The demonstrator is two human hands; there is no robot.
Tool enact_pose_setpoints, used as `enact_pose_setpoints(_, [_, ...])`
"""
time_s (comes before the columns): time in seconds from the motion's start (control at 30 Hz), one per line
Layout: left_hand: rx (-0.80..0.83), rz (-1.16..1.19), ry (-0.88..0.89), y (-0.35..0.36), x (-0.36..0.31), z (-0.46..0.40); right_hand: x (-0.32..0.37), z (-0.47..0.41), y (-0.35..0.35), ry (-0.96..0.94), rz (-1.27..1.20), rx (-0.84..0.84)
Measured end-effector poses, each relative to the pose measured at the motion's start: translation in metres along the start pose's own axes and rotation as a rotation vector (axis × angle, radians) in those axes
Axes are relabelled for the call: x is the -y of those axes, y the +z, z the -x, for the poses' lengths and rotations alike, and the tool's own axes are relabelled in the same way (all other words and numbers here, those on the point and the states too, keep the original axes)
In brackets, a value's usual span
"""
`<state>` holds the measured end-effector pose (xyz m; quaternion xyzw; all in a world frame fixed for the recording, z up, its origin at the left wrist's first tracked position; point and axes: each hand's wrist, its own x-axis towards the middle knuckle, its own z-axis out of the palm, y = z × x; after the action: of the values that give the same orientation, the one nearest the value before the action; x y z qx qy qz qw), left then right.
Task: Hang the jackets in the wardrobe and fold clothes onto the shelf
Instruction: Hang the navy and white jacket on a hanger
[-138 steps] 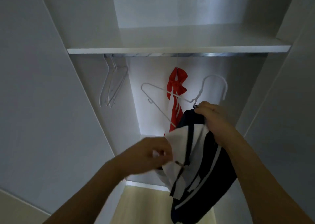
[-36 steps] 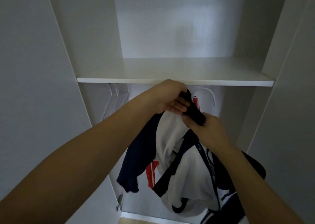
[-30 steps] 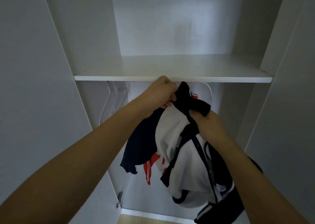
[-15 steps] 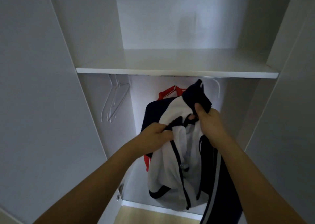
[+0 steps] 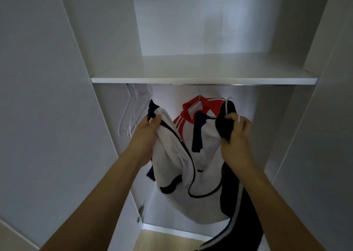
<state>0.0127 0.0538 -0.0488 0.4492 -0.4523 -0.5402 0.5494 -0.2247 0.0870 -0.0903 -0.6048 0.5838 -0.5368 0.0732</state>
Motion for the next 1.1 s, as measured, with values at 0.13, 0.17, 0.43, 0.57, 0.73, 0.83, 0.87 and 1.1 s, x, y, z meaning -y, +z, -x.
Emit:
enact_pose_setpoints(0.13, [0.085, 0.08, -0.063, 0.002, 0.005, 0.005, 0.005, 0.014, 0.003, 0.009, -0.131, 0.088])
enact_pose_setpoints(0.17, [0.086, 0.085, -0.071, 0.004, 0.005, 0.006, 0.006, 0.016, 0.004, 0.041, -0.163, 0.105])
enact_pose_setpoints(0.43, [0.066, 0.073, -0.064, 0.038, 0.014, 0.023, -0.002, 0.032, 0.024, 0.251, -0.148, 0.353])
enact_pose_setpoints(0.57, [0.031, -0.056, 0.004, 0.046, 0.016, 0.028, -0.008, 0.041, 0.027, 0.252, -0.141, 0.334])
enact_pose_setpoints(0.73, [-0.059, -0.111, 0.046, 0.049, 0.016, 0.027, -0.018, 0.046, 0.026, 0.215, -0.136, 0.315])
enact_pose_setpoints(0.83, [-0.112, -0.1, 0.042, 0.051, 0.015, 0.026, -0.018, 0.048, 0.026, 0.175, -0.199, 0.39])
enact_pose_setpoints(0.87, [-0.121, -0.097, 0.037, 0.052, 0.015, 0.027, -0.017, 0.049, 0.025, 0.172, -0.199, 0.406])
enact_pose_setpoints(1.1, [-0.178, -0.083, 0.03, 0.058, 0.019, 0.027, -0.018, 0.048, 0.024, 0.195, -0.191, 0.403])
